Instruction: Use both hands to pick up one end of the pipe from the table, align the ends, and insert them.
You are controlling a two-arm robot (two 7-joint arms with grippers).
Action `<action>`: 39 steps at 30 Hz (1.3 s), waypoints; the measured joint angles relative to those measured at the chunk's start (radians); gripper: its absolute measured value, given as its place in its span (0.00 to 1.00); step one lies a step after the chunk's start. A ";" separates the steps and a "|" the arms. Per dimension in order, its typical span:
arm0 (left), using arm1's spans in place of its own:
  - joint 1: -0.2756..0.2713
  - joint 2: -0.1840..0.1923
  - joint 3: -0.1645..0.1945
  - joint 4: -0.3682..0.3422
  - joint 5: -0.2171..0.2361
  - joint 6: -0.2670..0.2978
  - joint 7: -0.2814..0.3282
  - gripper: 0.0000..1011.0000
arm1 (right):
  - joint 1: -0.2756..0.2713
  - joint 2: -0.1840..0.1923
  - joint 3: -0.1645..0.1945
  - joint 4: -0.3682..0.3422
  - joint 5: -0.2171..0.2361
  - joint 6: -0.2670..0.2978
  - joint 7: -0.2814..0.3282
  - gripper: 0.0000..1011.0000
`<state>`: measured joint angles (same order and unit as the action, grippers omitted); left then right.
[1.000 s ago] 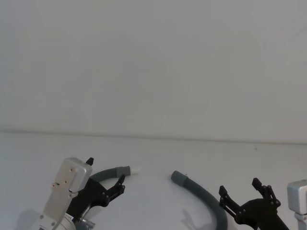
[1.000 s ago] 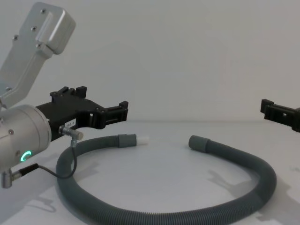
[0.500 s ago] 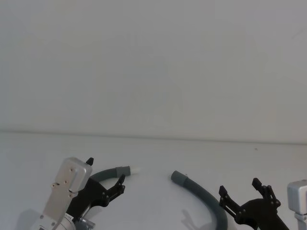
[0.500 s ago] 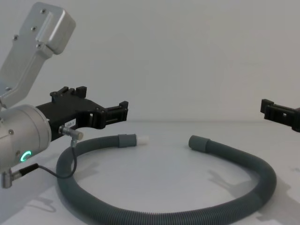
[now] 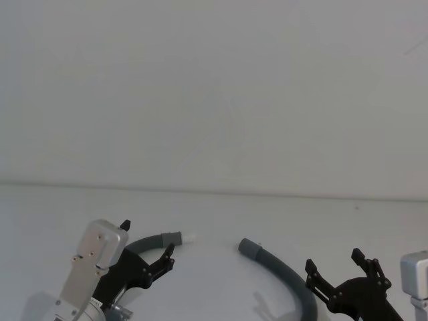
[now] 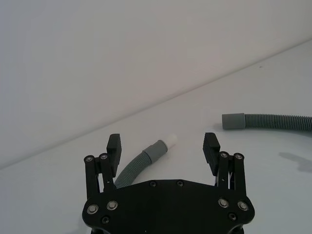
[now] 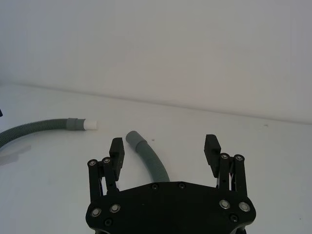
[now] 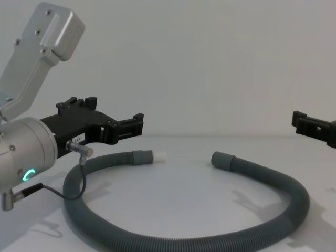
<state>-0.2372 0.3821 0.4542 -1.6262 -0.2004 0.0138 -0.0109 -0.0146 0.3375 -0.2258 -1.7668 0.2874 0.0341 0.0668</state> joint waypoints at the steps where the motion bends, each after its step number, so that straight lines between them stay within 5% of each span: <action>1: 0.000 0.000 0.000 0.000 0.000 0.000 0.000 0.99 | 0.000 0.000 0.000 0.000 0.000 0.000 0.000 0.99; 28: 0.000 0.000 -0.003 0.000 -0.004 0.005 -0.002 0.99 | 0.000 0.000 0.000 0.000 0.000 0.000 0.000 0.99; 39: -0.019 0.012 -0.033 -0.017 -0.063 0.116 -0.052 0.99 | 0.000 0.000 0.000 0.000 0.000 0.000 0.000 0.99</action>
<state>-0.2562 0.3938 0.4212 -1.6437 -0.2635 0.1303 -0.0633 -0.0146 0.3375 -0.2258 -1.7668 0.2874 0.0340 0.0668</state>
